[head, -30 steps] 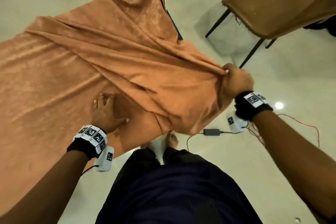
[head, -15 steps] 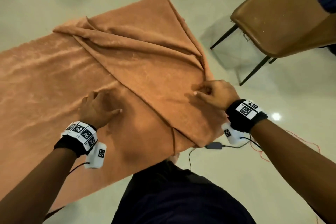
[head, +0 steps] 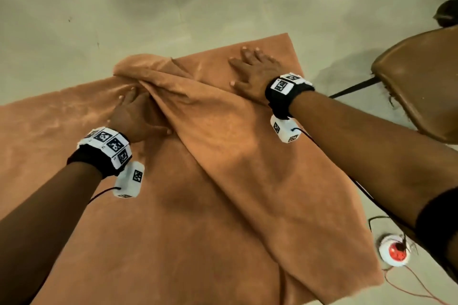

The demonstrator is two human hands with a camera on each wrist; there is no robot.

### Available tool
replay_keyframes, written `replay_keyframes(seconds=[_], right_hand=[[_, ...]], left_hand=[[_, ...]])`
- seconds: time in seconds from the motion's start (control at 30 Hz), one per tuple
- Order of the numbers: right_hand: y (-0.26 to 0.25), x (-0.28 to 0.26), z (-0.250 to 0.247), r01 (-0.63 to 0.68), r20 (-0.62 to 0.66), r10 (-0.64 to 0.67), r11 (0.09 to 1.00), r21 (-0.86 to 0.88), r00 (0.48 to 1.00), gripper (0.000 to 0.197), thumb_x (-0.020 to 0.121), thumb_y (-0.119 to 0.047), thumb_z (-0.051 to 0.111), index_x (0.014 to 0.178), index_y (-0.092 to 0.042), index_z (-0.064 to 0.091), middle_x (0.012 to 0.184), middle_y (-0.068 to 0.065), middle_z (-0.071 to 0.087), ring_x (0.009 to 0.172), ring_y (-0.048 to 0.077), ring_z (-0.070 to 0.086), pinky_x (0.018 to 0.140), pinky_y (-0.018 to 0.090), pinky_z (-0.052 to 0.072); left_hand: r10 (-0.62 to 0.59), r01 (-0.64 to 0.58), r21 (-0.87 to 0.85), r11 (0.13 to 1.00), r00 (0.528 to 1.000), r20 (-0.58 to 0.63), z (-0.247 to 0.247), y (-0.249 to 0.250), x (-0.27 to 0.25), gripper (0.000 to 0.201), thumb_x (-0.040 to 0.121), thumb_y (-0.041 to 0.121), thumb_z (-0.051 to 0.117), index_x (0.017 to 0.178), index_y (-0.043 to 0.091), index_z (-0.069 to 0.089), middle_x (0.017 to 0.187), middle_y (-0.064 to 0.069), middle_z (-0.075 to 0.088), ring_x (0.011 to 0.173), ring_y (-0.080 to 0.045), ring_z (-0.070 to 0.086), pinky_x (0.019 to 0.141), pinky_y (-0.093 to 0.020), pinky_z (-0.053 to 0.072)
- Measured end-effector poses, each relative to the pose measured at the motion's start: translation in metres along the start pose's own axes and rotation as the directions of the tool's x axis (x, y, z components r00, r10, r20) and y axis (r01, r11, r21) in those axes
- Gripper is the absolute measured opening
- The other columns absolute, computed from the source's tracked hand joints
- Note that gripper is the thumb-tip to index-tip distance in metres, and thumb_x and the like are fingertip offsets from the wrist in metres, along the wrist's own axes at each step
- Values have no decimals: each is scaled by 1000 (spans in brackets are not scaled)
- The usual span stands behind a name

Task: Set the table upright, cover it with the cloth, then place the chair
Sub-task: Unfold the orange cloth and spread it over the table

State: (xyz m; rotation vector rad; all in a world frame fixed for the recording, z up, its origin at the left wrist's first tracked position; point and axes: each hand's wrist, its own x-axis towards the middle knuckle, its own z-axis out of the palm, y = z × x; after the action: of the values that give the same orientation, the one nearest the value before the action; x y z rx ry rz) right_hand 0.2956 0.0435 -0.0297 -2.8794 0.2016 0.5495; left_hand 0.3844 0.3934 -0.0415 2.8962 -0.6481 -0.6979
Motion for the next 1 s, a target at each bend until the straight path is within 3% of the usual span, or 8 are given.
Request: replay_keyframes(seconds=[0.17,0.3,0.4,0.5,0.6,0.83,0.9,1.0], right_hand=[[59,-1,-2,-134,24,134,991,2,991,95,82,-83,20,160,-32,0,168,12,-5,155,34,-4,125,45,2],[108,-13,-12,-325,50,324,945,34,945,81,97,-66,35,158,-15,23,166,20,12,151,42,11,123,52,15],[76,-17,-11,-193,-121,197,980,44,973,91,90,-71,24,157,-9,24,164,23,15,151,42,15,122,53,18],[14,-17,3,10,-75,-10,1000,-3,997,88,90,-78,20,160,-25,13,168,13,7,154,35,8,123,54,13],[-4,-16,16,-7,38,8,1000,-26,999,79,91,-78,27,158,-44,1,168,2,-12,154,31,-8,123,56,2],[106,-15,-37,-300,115,293,952,56,949,92,92,-68,49,162,-21,9,168,13,1,153,40,3,123,55,10],[100,-34,-43,-160,-2,160,987,31,987,88,95,-63,49,161,-16,14,168,14,5,153,38,7,124,53,10],[56,-69,-21,109,25,-110,992,56,994,99,86,-85,27,160,-22,13,168,11,9,154,32,7,124,53,10]], left_hand=[[-37,36,-58,998,999,-11,4,2,-8,129,39,86,68,149,33,26,161,-10,21,149,-33,13,118,-54,21],[-69,69,-86,994,998,10,8,1,-5,133,30,87,65,146,35,26,160,-9,20,148,-37,14,112,-63,27],[-85,84,-112,990,996,0,5,6,-5,127,35,77,79,144,37,28,159,-4,18,149,-33,10,108,-69,26],[-95,95,-120,988,995,4,5,6,-5,126,34,76,80,142,38,29,158,-2,18,148,-33,9,108,-70,24],[-96,96,-128,987,995,1,5,4,-4,126,32,77,79,142,38,30,158,-2,18,148,-33,10,109,-70,24],[-89,87,-97,991,996,-16,2,10,-7,122,40,71,83,143,33,31,158,-6,20,147,-35,13,108,-69,27],[-93,92,-105,990,996,-9,4,10,-6,122,39,71,83,143,33,30,158,-6,19,148,-35,11,108,-69,27],[-86,84,-101,991,996,-10,6,8,-4,123,37,75,79,141,34,29,158,-4,19,148,-35,11,107,-69,28]])
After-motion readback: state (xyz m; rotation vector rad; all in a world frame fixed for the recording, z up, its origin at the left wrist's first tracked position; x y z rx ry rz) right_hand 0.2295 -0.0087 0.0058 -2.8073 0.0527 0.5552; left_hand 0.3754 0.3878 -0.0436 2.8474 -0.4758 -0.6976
